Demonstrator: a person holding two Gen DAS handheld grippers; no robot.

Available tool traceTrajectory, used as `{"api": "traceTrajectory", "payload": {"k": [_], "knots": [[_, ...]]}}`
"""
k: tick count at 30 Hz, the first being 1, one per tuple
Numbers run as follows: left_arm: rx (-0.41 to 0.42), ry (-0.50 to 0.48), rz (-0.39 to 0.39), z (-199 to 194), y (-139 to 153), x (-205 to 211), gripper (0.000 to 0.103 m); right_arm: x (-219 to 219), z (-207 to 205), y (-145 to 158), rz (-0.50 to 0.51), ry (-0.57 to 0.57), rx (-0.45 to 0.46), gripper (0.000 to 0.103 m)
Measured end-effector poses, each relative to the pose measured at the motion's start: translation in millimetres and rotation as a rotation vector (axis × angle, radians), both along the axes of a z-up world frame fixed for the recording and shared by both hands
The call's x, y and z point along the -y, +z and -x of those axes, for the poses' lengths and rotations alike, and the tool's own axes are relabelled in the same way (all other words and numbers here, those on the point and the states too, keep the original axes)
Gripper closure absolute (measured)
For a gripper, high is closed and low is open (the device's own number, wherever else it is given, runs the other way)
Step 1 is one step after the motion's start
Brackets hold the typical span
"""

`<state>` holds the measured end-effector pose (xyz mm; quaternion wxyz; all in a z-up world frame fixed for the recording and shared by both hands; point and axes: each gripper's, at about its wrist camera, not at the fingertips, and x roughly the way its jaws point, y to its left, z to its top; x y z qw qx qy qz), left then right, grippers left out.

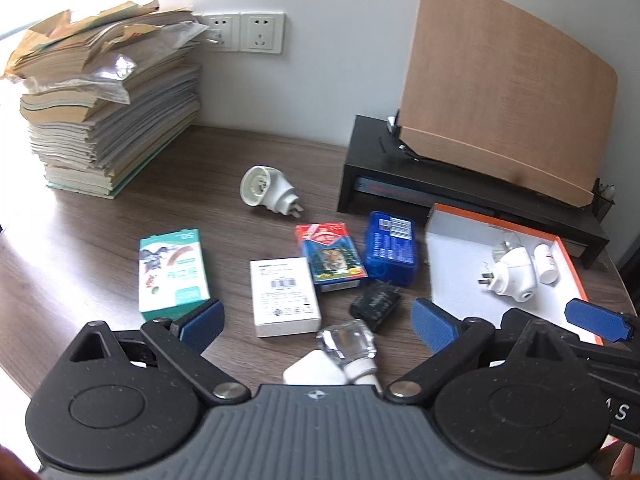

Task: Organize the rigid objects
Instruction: 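Move both tools back over the remaining boxes on the desk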

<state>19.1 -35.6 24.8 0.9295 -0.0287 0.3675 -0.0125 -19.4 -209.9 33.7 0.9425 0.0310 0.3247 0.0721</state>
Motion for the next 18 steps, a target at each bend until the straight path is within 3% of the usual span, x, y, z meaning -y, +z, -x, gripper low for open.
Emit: {"api": "traceTrajectory", "payload": {"k": [18], "knots": [[-0.015, 0.033, 0.001, -11.0, -5.3, -53.2, 0.001, -55.4, -17.6, -7.1, 0.003, 0.052, -0.017, 0.02]]}}
